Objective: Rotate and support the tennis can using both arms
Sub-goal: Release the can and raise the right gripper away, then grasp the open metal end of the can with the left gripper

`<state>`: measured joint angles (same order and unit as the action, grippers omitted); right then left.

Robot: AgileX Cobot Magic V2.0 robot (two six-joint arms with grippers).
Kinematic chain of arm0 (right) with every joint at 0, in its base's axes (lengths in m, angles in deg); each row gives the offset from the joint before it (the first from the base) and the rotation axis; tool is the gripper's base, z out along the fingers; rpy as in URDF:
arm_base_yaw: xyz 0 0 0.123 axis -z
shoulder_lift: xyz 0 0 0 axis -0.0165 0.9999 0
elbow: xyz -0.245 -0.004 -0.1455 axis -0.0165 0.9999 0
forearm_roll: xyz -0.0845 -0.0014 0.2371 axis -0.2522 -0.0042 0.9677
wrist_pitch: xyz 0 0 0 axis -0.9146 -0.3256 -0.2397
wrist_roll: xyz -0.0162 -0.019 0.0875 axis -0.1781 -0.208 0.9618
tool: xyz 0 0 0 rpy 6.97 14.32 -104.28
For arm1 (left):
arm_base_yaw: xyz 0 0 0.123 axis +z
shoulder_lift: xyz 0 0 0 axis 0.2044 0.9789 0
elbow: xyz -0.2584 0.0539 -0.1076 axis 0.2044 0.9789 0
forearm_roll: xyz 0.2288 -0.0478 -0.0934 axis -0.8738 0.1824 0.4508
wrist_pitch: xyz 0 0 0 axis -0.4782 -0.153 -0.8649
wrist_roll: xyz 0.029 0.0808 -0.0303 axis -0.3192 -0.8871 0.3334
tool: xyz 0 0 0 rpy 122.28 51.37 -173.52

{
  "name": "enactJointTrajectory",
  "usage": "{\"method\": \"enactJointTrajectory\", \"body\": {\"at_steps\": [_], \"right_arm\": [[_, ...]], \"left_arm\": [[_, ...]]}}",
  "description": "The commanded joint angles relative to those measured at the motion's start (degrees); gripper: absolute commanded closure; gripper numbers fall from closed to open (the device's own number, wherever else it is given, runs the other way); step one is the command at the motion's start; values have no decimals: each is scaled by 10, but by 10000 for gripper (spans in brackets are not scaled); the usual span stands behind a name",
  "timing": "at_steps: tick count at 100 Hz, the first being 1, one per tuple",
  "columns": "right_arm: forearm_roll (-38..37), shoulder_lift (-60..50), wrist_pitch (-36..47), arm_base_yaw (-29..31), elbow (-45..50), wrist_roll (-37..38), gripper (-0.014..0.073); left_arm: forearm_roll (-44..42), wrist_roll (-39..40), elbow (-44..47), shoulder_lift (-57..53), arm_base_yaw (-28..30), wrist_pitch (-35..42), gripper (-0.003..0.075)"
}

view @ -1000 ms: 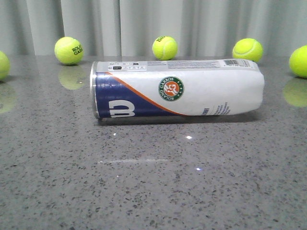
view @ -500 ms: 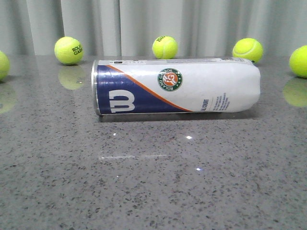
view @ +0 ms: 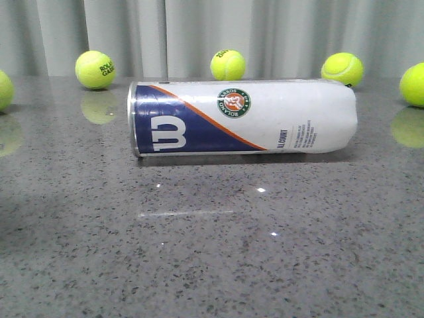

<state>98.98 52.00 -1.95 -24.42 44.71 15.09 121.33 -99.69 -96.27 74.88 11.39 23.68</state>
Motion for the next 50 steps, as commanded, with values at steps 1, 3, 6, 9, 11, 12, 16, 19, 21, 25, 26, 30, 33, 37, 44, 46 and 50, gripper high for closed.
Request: {"method": "enactJointTrajectory", "body": {"at_steps": [1,3,6,9,11,12,16,19,21,25,26,30,33,37,44,46,50], "right_arm": [[7,4,38,1,-15,-4,655],[7,4,38,1,-15,-4,655],[7,4,38,1,-15,-4,655],[7,4,38,1,-15,-4,655],[7,4,38,1,-15,-4,655],[7,4,38,1,-15,-4,655],[7,4,38,1,-15,-4,655],[7,4,38,1,-15,-4,655],[7,4,38,1,-15,-4,655],[7,4,38,1,-15,-4,655],[7,4,38,1,-15,-4,655],[7,4,38,1,-15,-4,655],[7,4,38,1,-15,-4,655],[7,4,38,1,-15,-4,655],[7,4,38,1,-15,-4,655],[7,4,38,1,-15,-4,655],[7,4,38,1,-15,-4,655]], "left_arm": [[112,-56,-28,46,2,8,155],[125,-63,-30,58,1,5,155],[145,-87,-33,74,-1,2,155],[167,-107,-36,90,-4,-1,155],[186,-123,-38,102,-7,-2,155],[198,-128,-38,110,-8,-4,155],[229,-155,-42,131,-16,-12,155],[255,-168,-46,151,-22,-18,155],[264,-177,-49,164,-27,-23,155],[284,-193,-56,184,-37,-28,156],[288,-195,-57,192,-39,-30,156],[293,-205,-65,211,-51,-30,156],[293,-207,-71,231,-59,-28,158],[293,-207,-80,251,-72,-26,168],[306,-223,-97,290,-95,-28,187],[313,-228,-103,301,-102,-28,190],[327,-240,-114,321,-113,-28,195]]}}
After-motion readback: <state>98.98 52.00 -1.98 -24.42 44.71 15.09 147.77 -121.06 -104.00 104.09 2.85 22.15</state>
